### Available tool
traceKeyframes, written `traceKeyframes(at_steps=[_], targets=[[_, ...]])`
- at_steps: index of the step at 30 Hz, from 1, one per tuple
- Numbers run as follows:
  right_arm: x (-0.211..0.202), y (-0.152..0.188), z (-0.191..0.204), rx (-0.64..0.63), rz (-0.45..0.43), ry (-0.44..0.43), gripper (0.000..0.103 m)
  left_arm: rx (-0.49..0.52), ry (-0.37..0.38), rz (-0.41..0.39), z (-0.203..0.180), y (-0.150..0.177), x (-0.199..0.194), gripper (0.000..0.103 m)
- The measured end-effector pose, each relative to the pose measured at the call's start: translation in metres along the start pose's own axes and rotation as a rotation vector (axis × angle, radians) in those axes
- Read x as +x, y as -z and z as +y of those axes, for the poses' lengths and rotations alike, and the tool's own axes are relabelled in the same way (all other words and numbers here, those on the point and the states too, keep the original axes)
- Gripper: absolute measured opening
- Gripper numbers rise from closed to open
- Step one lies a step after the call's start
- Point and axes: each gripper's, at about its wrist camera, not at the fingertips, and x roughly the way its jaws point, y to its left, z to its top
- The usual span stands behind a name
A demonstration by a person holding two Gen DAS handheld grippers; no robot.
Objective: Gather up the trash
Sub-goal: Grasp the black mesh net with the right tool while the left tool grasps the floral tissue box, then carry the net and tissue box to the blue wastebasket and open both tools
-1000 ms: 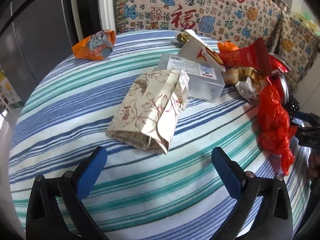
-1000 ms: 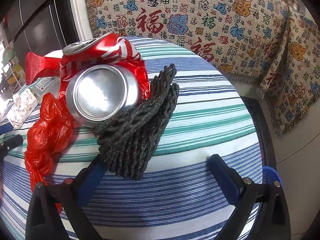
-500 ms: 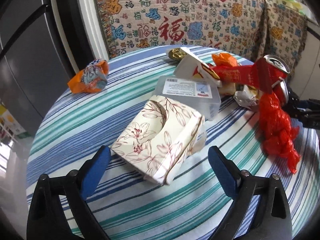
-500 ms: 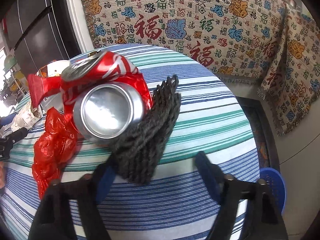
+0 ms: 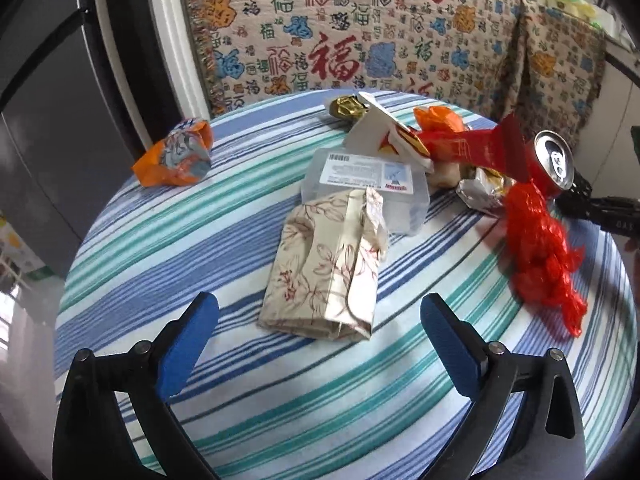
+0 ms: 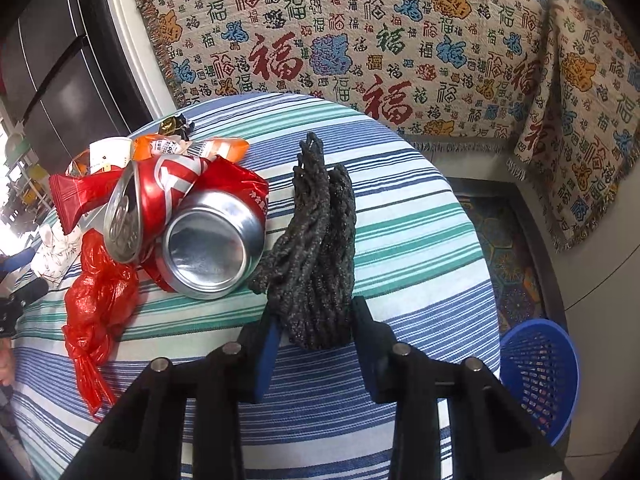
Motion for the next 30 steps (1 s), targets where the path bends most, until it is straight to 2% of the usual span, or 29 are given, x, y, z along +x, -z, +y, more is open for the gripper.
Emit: traceKeyframes(at_steps=[1, 4, 5, 7, 8, 9, 10, 11, 12, 14, 22, 30], targets=[[0.000, 0.000, -0.001, 0.004, 0.002, -0.003, 0.037, 0.022, -0.011, -0.016, -0.005, -0.003, 0.000, 0.101], [-0.003, -0.001, -0.004, 0.005, -0.005, -0.002, 0.054, 0.084, -0.043, -0.048, -0.020, -0.009, 0.001, 0.101], [-0.005, -0.002, -0.004, 0.002, -0.012, -0.001, 0.054, 0.095, -0.052, -0.049, -0.023, -0.010, 0.001, 0.101], [-0.006, -0.004, -0.005, -0.003, -0.022, 0.001, 0.054, 0.099, -0.059, -0.042, -0.025, -0.010, 0.005, 0.092], [-0.006, -0.005, -0.006, -0.003, -0.023, 0.000, 0.053, 0.093, -0.052, -0.029, -0.024, -0.010, 0.008, 0.082], [-0.005, -0.005, -0.007, -0.003, -0.021, -0.006, 0.050, 0.083, -0.039, -0.015, -0.023, -0.009, 0.010, 0.068], [-0.005, -0.005, -0.007, -0.002, -0.019, -0.017, 0.024, 0.072, -0.031, -0.006, -0.021, -0.008, 0.011, 0.053], [-0.005, -0.005, -0.008, 0.000, -0.016, -0.019, 0.017, 0.065, -0.037, -0.006, -0.020, -0.008, 0.011, 0.047], [-0.007, -0.005, -0.009, 0.007, -0.025, -0.018, 0.015, 0.054, -0.041, -0.013, -0.017, -0.008, 0.010, 0.043], [-0.012, -0.005, -0.010, 0.011, -0.028, -0.027, 0.013, -0.004, 0.016, -0.026, -0.007, -0.007, 0.006, 0.039], [-0.039, -0.006, -0.016, 0.028, -0.029, -0.052, 0.013, -0.162, 0.073, -0.081, 0.015, -0.004, -0.014, 0.036], [-0.071, -0.001, -0.033, 0.068, -0.019, -0.115, 0.013, -0.199, 0.143, -0.109, -0.005, -0.013, -0.045, 0.036]])
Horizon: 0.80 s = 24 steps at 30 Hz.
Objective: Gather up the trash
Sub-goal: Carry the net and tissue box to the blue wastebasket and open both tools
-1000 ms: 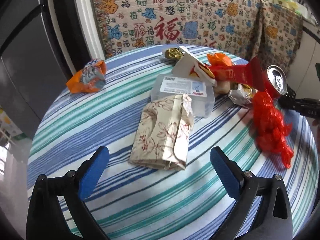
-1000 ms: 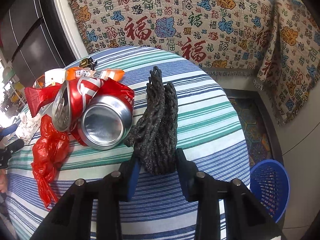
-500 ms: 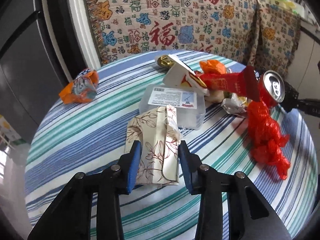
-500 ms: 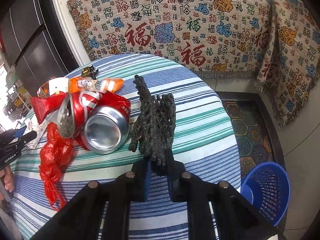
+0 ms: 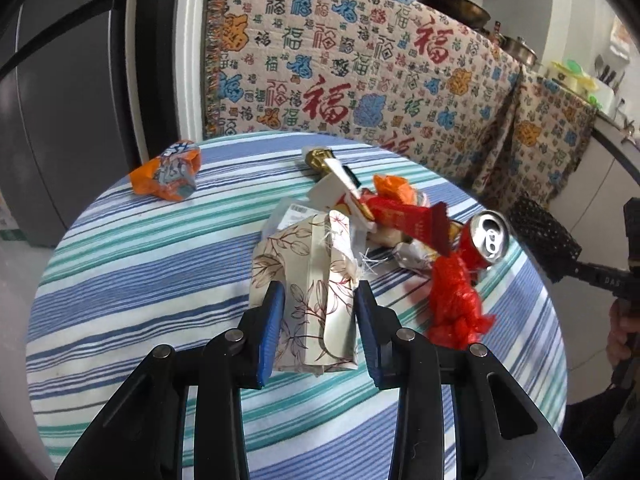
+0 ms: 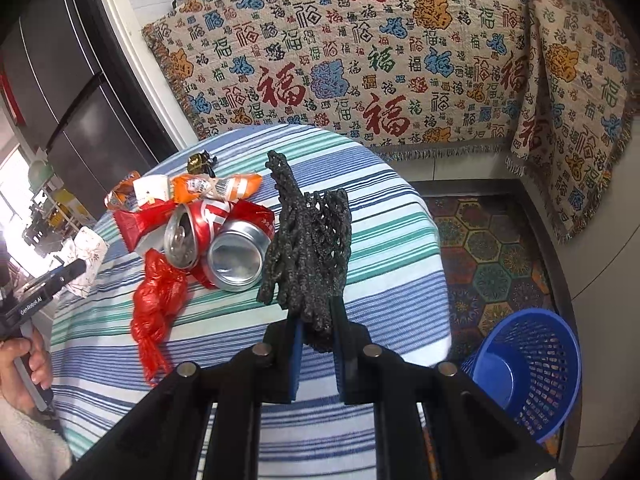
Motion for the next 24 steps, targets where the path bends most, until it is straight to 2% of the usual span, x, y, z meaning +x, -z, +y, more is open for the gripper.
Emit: traceKeyframes(at_steps=[6, 13, 19, 24], targets=[[-0.043, 0.001, -0.031, 0.024, -0.050, 0.014, 0.013, 0.059, 0.088, -0.006, -0.067, -0.007, -0.016, 0.036], [-0.090, 0.015, -0.107, 0.080, -0.072, 0.111, 0.013, 0.160, 0.245, 0.019, -0.185, -0.015, -0.014, 0.036], [-0.106, 0.043, -0.191, 0.176, -0.022, 0.207, 0.013, 0.242, 0.359, 0.088, -0.288, -0.008, 0.012, 0.036], [-0.089, 0.073, -0.259, 0.264, 0.085, 0.239, 0.013, 0.292, 0.433, 0.169, -0.366, 0.005, 0.048, 0.036]])
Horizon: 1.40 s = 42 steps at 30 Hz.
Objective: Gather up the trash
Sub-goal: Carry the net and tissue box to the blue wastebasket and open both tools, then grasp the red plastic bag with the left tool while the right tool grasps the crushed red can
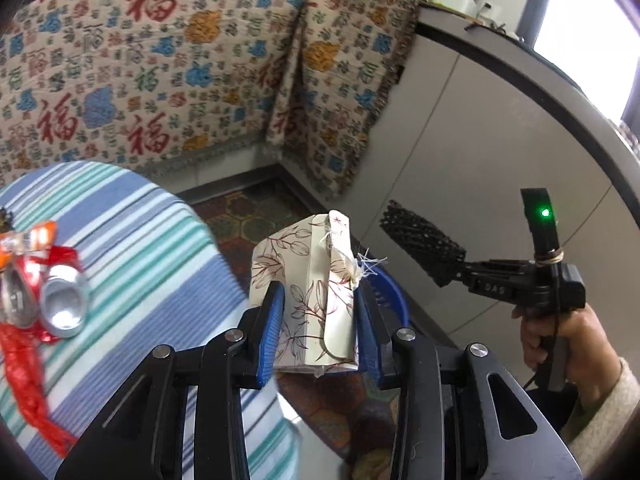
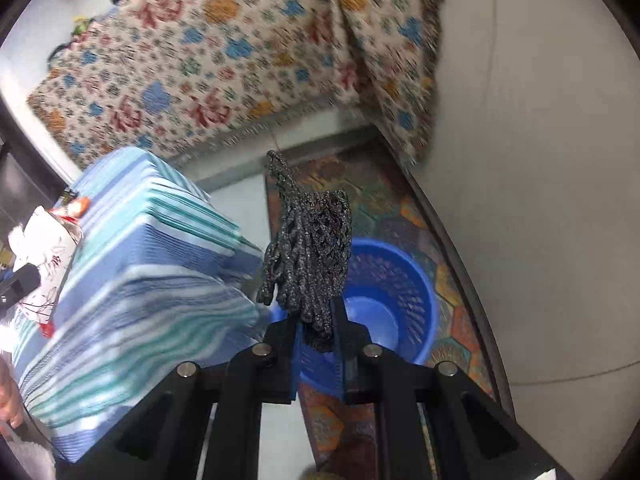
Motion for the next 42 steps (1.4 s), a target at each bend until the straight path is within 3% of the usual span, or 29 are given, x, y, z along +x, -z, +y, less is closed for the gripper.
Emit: traceKeyframes(at_steps=[4, 7, 16, 22, 25, 27, 29, 33, 38, 42], targets=[[0.031, 0.007, -0.034, 0.029, 0.087, 0.009, 0.013, 0.029, 0.027, 0.049, -0.030, -0.001, 0.046, 0.036], [0.045, 0.009, -0.051, 0.026, 0.103, 0.018, 0.013, 0.013, 0.036, 0.076, -0.042, 0.003, 0.084, 0.037], [0.090, 0.021, -0.078, -0.034, 0.151, 0.021, 0.013, -0.016, 0.033, 0.179, -0.053, 0.019, 0.180, 0.038], [0.123, 0.018, -0.087, -0.064, 0.205, 0.013, 0.014, -0.057, 0.041, 0.237, -0.047, 0.026, 0.222, 0.040], [0.133, 0.018, -0.092, -0.065, 0.219, 0.003, 0.016, -0.074, 0.044, 0.249, -0.045, 0.027, 0.235, 0.041], [0.140, 0.018, -0.091, -0.062, 0.221, -0.008, 0.018, -0.085, 0.049, 0.252, -0.044, 0.026, 0.242, 0.050], [0.146, 0.018, -0.092, -0.056, 0.226, -0.020, 0.035, -0.089, 0.059, 0.251, -0.043, 0.026, 0.246, 0.058], [0.145, 0.016, -0.090, -0.061, 0.209, -0.015, 0.039, -0.091, 0.072, 0.255, -0.042, 0.026, 0.250, 0.064], [0.130, 0.011, -0.087, -0.054, 0.174, 0.000, 0.051, -0.088, 0.063, 0.211, -0.043, 0.020, 0.232, 0.069], [0.110, 0.006, -0.080, -0.059, 0.122, 0.015, 0.051, -0.094, 0.059, 0.172, -0.042, 0.014, 0.199, 0.071]])
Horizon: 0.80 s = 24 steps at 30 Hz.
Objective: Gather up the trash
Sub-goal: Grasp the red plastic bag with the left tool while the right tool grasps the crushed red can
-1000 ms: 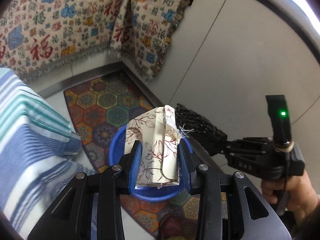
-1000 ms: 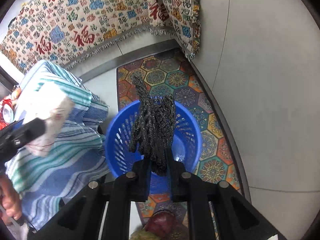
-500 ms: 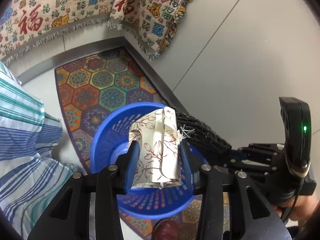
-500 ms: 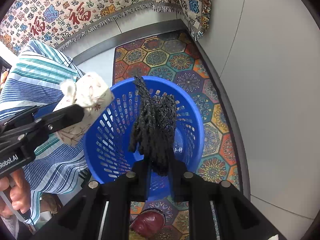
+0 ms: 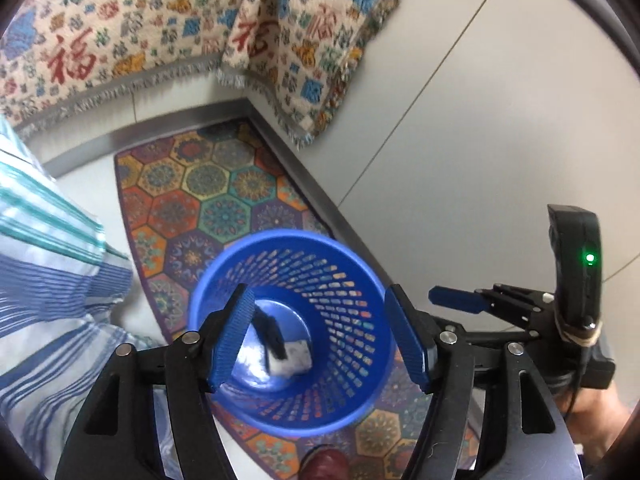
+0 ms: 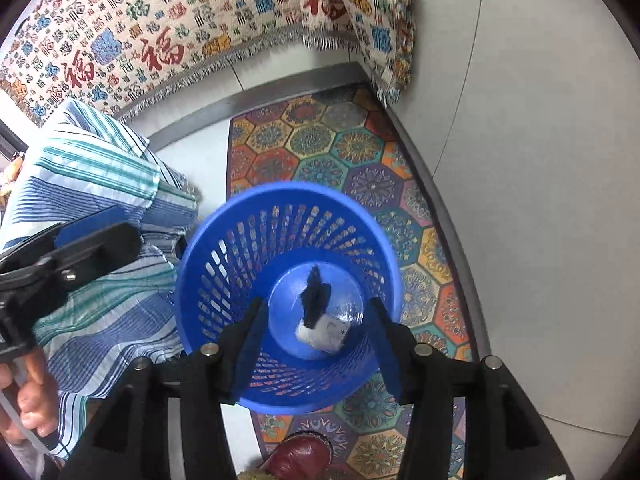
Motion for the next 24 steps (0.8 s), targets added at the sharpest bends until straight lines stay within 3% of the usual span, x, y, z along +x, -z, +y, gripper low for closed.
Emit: traceKeyframes(at_steps=[4, 8, 14, 19, 24], targets=[[-0.039, -0.003, 0.022, -0.061, -0.115, 0.042, 0.052, 0.021, -0.016, -0.074, -0.002, 0.009, -0.054, 0.077], [-0.085, -0.007, 0.056, -0.104, -0.244, 0.025, 0.051, 0.035, -0.038, -0.130, 0.007, 0.033, -0.115, 0.079], [-0.136, -0.007, 0.144, -0.226, -0.396, -0.030, 0.053, 0.017, -0.117, -0.179, 0.047, 0.087, -0.193, 0.085], [-0.145, 0.004, 0.231, -0.360, -0.423, -0.114, 0.056, -0.031, -0.256, -0.191, 0.102, 0.134, -0.245, 0.087], [-0.120, 0.029, 0.307, -0.486, -0.352, -0.150, 0.057, -0.107, -0.400, -0.200, 0.162, 0.163, -0.276, 0.087]])
